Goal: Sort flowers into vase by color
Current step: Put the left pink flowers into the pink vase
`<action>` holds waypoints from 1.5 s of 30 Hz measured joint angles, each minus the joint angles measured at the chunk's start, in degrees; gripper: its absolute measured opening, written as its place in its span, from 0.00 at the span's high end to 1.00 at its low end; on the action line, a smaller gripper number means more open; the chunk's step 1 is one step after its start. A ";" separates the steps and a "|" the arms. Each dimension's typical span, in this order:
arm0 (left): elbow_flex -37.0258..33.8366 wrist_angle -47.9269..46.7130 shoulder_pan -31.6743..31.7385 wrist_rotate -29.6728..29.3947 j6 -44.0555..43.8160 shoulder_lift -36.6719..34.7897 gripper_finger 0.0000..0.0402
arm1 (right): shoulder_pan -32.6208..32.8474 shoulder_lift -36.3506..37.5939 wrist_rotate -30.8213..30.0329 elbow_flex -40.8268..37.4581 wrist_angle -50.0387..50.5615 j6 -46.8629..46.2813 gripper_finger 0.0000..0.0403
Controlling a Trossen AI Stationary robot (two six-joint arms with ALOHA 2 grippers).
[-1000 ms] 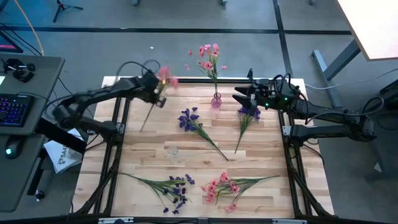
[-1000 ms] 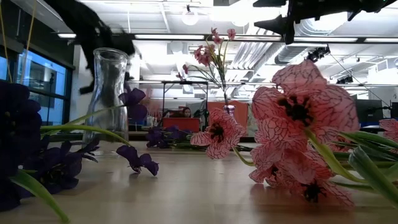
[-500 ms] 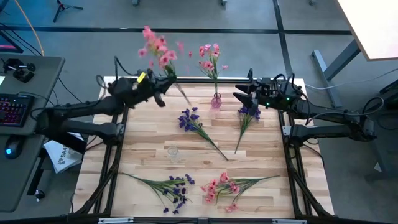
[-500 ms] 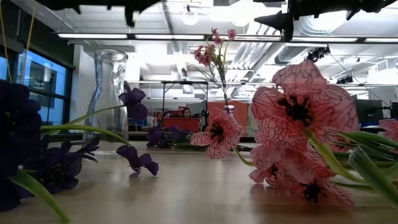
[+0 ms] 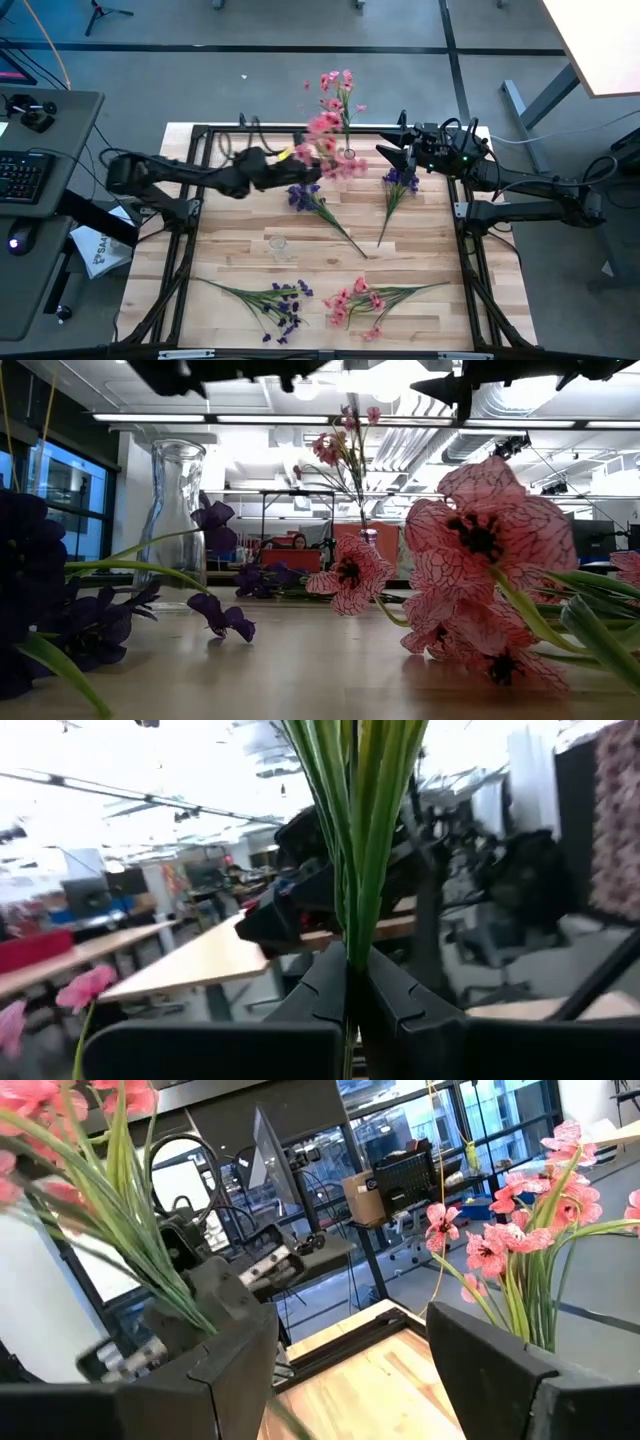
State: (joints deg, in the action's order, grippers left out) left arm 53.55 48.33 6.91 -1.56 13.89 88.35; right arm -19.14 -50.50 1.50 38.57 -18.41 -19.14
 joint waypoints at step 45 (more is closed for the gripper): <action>9.01 1.43 13.06 2.37 -6.85 14.50 1.00 | 0.00 0.02 0.07 0.00 -1.14 1.58 0.38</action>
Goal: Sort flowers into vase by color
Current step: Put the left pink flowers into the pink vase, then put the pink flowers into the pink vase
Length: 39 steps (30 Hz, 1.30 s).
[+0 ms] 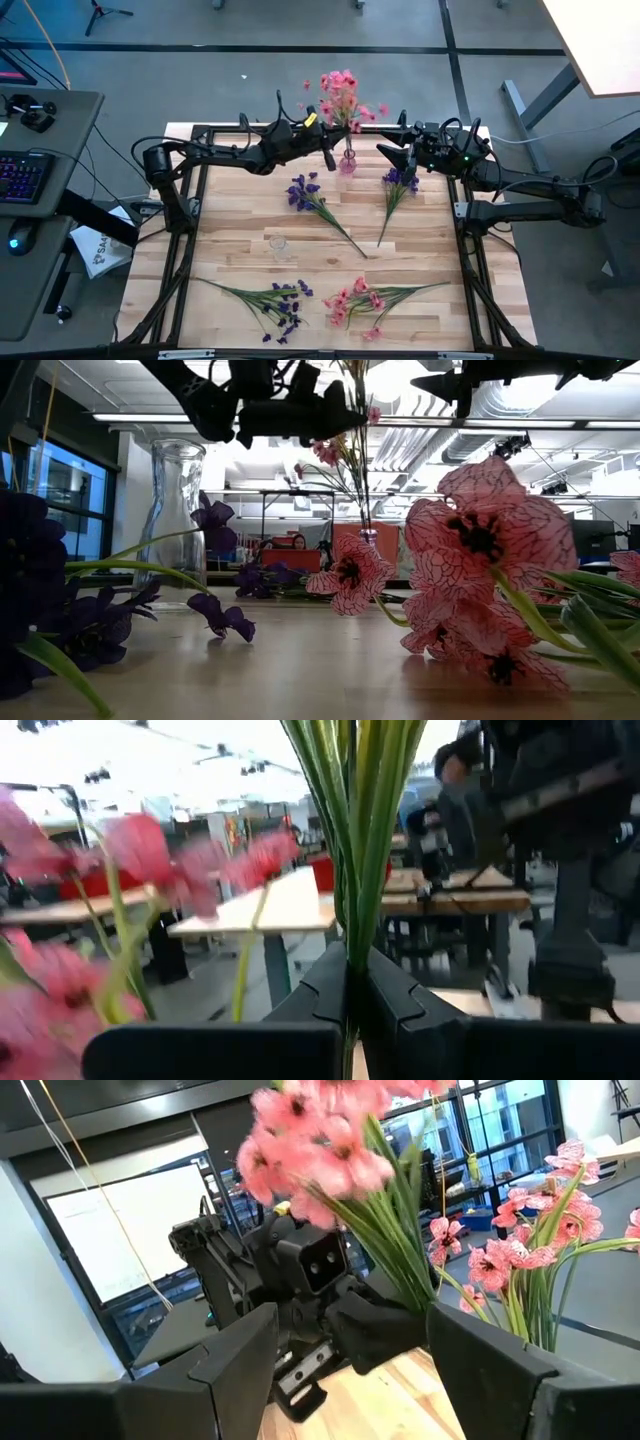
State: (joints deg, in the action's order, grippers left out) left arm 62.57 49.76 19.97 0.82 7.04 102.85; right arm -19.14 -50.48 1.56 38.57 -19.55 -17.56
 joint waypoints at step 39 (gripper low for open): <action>0.02 -30.07 0.14 0.56 -3.18 -6.90 0.40 | 0.00 0.31 0.15 0.00 -0.46 0.08 0.38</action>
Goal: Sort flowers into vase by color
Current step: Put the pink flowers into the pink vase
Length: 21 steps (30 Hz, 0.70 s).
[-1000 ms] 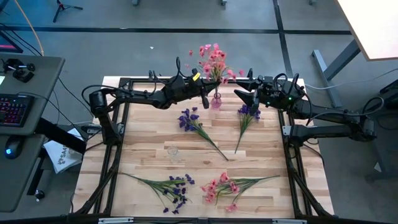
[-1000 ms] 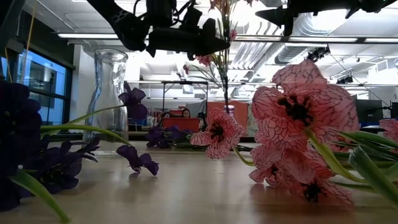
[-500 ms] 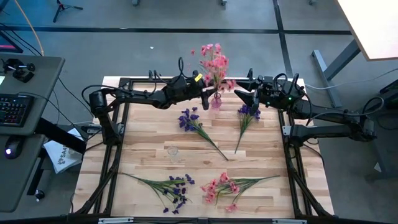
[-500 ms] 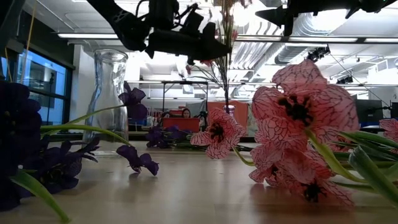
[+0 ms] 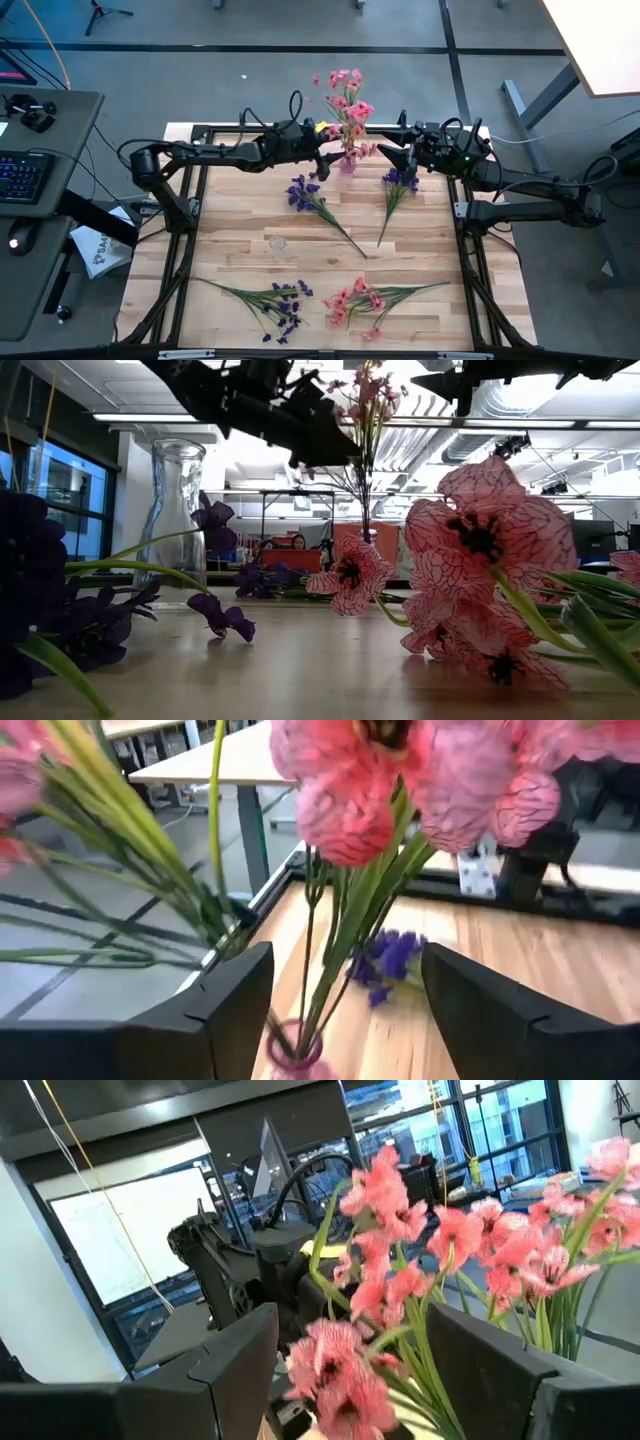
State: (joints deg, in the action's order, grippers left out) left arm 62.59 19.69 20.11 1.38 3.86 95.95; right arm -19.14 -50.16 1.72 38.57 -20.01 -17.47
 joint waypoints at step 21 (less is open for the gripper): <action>-7.48 -33.99 -1.66 1.07 -18.54 -24.20 0.39 | 9.22 4.32 18.71 0.02 27.49 -21.66 0.38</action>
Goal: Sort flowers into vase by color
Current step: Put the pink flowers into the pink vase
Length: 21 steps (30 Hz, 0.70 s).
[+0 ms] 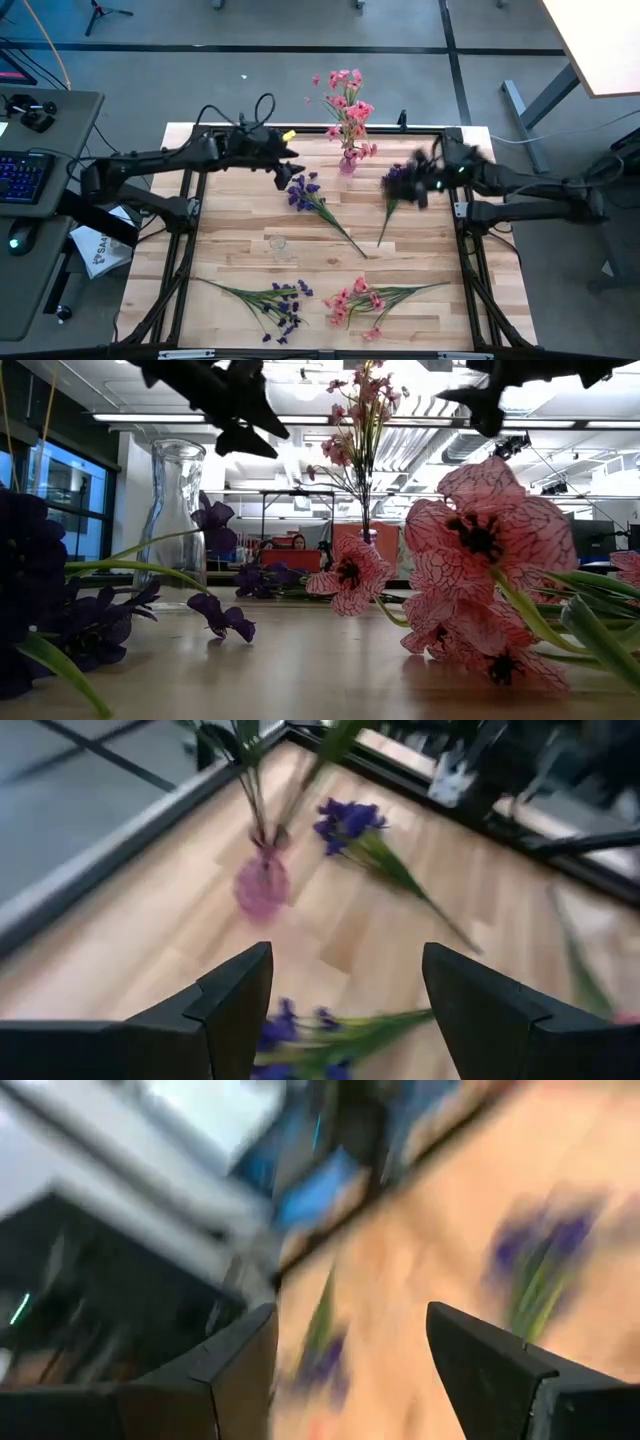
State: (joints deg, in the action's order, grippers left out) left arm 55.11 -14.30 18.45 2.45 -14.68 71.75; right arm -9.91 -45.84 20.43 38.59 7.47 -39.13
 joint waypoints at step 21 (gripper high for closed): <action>-11.47 7.76 -13.69 -5.70 -20.11 -8.55 0.39 | 46.11 -27.74 -14.43 0.29 13.36 -2.33 0.38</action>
State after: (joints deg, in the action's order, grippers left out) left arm 43.64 -6.54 4.75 -3.25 -34.78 63.20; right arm 36.20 -73.59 6.00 38.88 20.83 -41.46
